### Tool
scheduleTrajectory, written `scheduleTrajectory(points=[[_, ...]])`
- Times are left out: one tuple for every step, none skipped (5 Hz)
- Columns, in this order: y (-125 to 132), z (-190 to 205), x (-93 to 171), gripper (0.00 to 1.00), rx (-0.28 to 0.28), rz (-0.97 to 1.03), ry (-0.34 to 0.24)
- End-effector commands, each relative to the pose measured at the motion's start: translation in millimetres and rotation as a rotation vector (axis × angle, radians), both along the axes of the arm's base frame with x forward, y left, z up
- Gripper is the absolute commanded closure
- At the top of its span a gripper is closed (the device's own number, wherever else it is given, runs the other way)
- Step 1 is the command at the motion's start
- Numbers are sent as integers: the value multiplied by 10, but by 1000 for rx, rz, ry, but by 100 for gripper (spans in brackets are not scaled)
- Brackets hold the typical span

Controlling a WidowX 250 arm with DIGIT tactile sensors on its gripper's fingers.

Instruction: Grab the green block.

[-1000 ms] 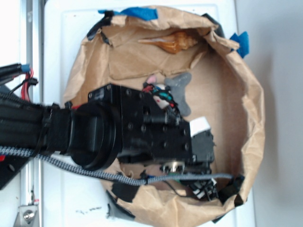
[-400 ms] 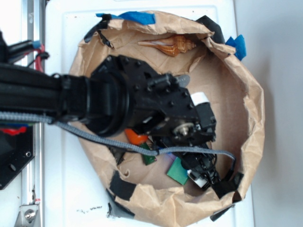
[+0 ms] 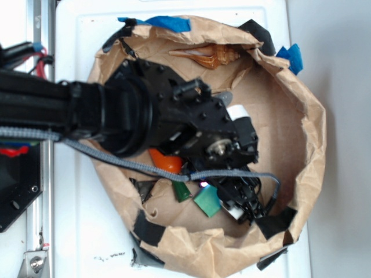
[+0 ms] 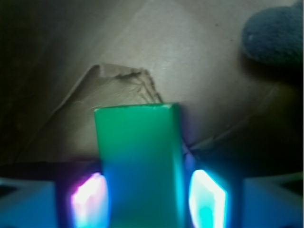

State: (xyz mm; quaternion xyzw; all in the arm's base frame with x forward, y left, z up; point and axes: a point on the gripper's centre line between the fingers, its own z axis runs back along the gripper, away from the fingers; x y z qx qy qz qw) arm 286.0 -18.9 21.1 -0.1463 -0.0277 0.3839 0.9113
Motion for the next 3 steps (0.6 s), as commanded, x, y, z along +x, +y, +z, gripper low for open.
scheduleTrajectory(points=[[138, -34, -223, 0, -5, -5, -3], [184, 92, -149, 0, -10, -20, -23], [164, 147, -129, 0, -14, -24, -27]])
